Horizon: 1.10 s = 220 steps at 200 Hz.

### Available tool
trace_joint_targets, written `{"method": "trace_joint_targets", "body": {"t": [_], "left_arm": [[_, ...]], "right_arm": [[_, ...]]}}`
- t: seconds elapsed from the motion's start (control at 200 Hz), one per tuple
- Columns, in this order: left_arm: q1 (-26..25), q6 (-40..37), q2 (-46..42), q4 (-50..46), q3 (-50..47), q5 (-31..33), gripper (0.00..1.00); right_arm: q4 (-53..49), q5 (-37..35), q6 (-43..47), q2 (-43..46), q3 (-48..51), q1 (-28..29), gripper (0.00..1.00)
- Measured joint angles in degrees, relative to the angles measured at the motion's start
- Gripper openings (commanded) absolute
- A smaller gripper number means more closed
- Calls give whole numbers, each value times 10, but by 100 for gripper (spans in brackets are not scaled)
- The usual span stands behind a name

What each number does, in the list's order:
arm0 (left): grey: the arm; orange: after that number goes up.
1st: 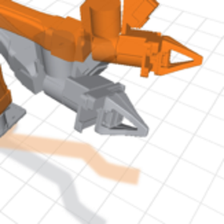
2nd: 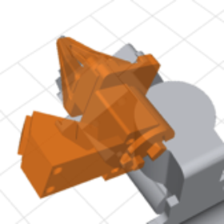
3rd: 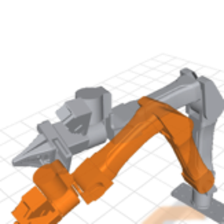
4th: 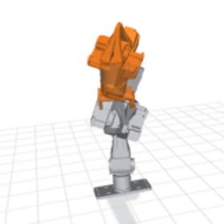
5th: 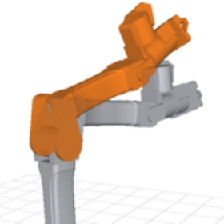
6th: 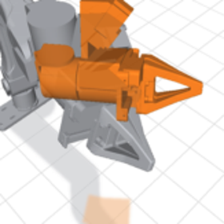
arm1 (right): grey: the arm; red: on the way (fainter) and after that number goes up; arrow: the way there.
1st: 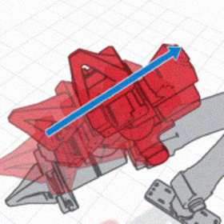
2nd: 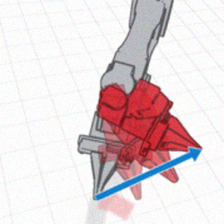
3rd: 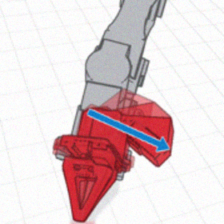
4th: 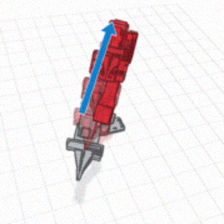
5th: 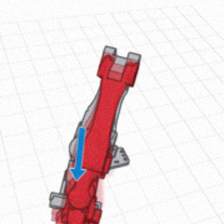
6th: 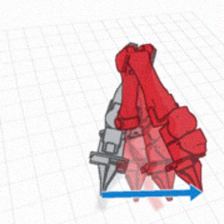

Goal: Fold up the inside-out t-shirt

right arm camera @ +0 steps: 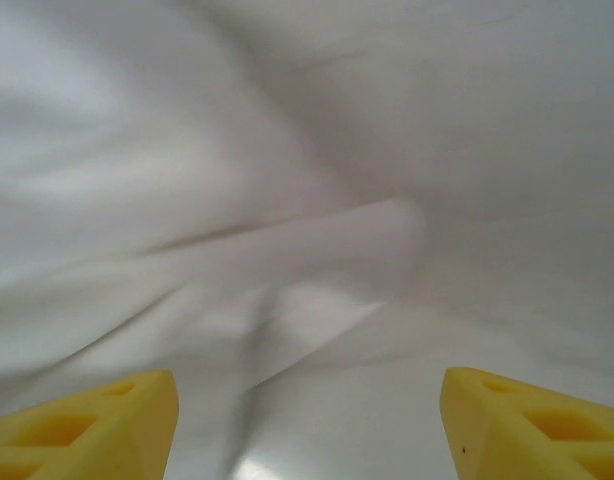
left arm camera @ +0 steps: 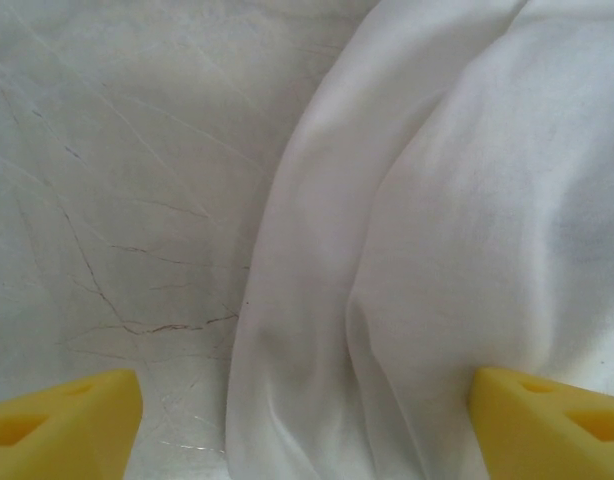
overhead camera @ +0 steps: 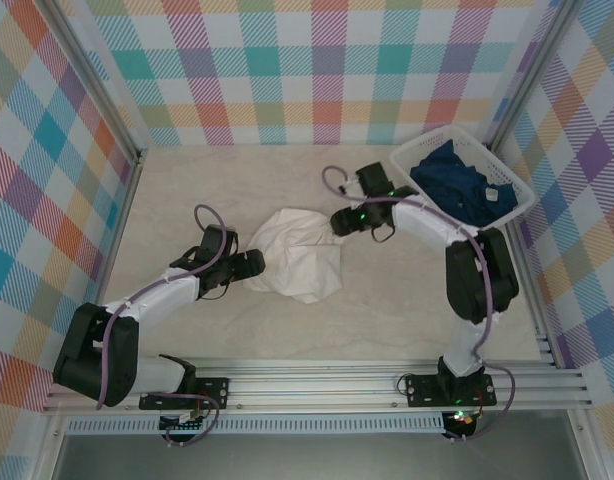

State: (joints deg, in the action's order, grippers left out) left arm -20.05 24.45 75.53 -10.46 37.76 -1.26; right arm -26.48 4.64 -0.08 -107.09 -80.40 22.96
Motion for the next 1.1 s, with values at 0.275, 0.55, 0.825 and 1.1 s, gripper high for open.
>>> {"method": "trace_joint_targets", "body": {"t": [0.275,0.55,0.825,1.1], "left_arm": [[0,-1,-2,-3,0,1,85],[1,-7,-37,-25,-2,26,76],[1,1,3,-8,-8,-21,47],[1,1,55,34,-8,-66,13]], "right_arm": [[1,-97,-25,-170,-180,-139,66],[1,-118,-24,-190,-228,-169,70],[83,85,-12,119,142,31,78],[137,174,-35,77,174,97,24]]}}
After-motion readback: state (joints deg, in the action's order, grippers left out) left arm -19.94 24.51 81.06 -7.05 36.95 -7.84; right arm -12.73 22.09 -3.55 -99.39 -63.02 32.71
